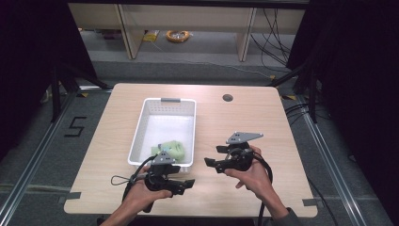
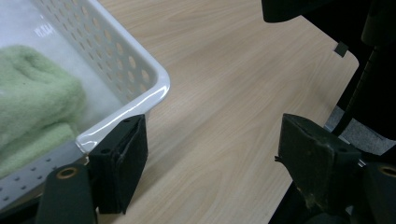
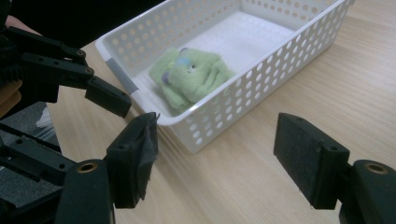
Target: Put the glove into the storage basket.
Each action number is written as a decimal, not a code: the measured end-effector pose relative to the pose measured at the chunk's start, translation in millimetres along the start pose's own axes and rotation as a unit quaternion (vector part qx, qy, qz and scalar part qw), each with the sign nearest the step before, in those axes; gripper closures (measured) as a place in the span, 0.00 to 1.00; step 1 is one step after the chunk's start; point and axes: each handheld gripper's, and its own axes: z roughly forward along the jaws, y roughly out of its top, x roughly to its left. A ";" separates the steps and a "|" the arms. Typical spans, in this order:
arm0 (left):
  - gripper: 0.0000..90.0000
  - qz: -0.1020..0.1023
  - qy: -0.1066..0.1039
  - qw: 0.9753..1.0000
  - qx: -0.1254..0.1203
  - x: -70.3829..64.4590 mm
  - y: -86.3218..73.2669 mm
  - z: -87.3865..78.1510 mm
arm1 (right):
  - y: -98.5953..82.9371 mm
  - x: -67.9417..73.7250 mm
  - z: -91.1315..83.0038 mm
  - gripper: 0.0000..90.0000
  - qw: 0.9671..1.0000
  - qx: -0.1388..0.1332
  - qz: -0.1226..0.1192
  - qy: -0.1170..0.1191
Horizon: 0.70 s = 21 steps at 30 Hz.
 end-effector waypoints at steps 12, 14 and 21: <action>0.27 0.006 0.000 1.000 0.002 -1.9 -17.9 3.3 | -21.1 -8.4 -7.5 0.33 1.000 -0.010 0.013 -0.001; 0.27 0.005 0.005 1.000 0.007 -2.8 -20.9 4.3 | -23.4 -9.0 -8.3 0.32 1.000 -0.013 0.011 0.001; 0.27 0.005 0.004 1.000 0.003 -4.9 -26.3 7.0 | -31.0 -8.6 -11.2 0.31 1.000 -0.015 0.018 0.002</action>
